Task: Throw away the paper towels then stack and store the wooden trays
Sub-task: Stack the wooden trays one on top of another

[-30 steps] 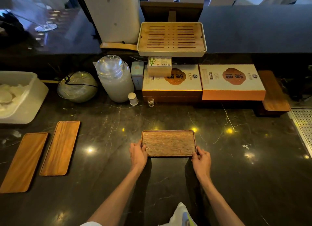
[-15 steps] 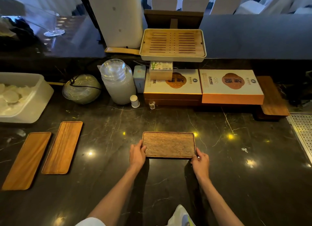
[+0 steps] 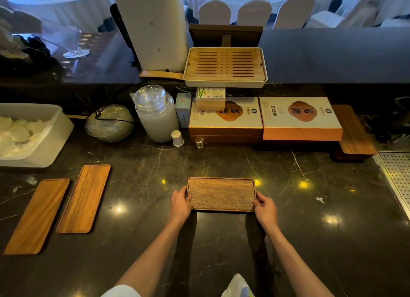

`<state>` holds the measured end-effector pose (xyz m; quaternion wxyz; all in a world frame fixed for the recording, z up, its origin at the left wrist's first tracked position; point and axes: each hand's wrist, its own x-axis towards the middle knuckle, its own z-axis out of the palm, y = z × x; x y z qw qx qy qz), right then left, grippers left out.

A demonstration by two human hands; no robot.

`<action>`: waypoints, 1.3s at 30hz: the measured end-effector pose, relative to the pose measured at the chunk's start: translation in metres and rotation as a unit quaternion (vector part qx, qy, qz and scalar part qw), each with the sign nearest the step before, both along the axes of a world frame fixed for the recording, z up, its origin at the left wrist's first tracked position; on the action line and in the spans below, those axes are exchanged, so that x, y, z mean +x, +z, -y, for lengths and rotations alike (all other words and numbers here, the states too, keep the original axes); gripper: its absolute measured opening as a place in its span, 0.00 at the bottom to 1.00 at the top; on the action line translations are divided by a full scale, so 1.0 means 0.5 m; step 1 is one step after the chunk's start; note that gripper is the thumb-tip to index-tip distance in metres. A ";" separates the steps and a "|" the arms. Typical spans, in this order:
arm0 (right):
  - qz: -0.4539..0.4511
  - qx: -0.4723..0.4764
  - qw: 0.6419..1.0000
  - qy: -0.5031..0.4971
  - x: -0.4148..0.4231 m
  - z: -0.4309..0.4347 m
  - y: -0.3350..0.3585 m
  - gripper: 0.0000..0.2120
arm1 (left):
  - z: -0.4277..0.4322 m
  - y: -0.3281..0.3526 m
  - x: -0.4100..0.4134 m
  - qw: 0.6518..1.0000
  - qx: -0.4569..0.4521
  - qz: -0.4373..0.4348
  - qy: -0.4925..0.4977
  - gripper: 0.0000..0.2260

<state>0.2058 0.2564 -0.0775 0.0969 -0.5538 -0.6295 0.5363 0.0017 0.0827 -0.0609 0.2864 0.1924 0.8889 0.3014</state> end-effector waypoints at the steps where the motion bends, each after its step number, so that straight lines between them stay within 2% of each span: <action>1: -0.001 0.005 1.000 -0.003 0.001 0.003 -0.001 0.19 | 0.001 -0.002 0.001 1.000 0.003 -0.001 -0.001 0.16; 10: 0.002 0.013 1.000 -0.007 0.002 -0.005 0.007 0.19 | 0.007 -0.001 0.003 1.000 0.021 -0.014 -0.001 0.17; 21: 0.020 0.028 0.999 0.011 0.007 0.000 0.011 0.17 | 0.004 0.019 -0.003 1.000 -0.006 0.004 -0.013 0.19; 26: 0.036 0.013 0.999 0.030 0.010 -0.016 0.014 0.17 | -0.005 0.025 -0.003 1.000 -0.008 -0.007 -0.010 0.15; 29: -0.003 -0.013 1.000 0.007 0.010 -0.021 0.025 0.21 | -0.015 0.037 -0.003 1.000 0.007 -0.011 0.014 0.11; 33: -0.066 -0.058 0.996 0.019 0.004 -0.009 0.034 0.27 | -0.028 0.056 0.003 0.996 0.053 0.034 0.056 0.18; 39: -0.058 -0.056 0.994 0.079 0.012 -0.001 0.038 0.26 | -0.014 0.068 -0.013 0.971 0.097 0.178 0.128 0.29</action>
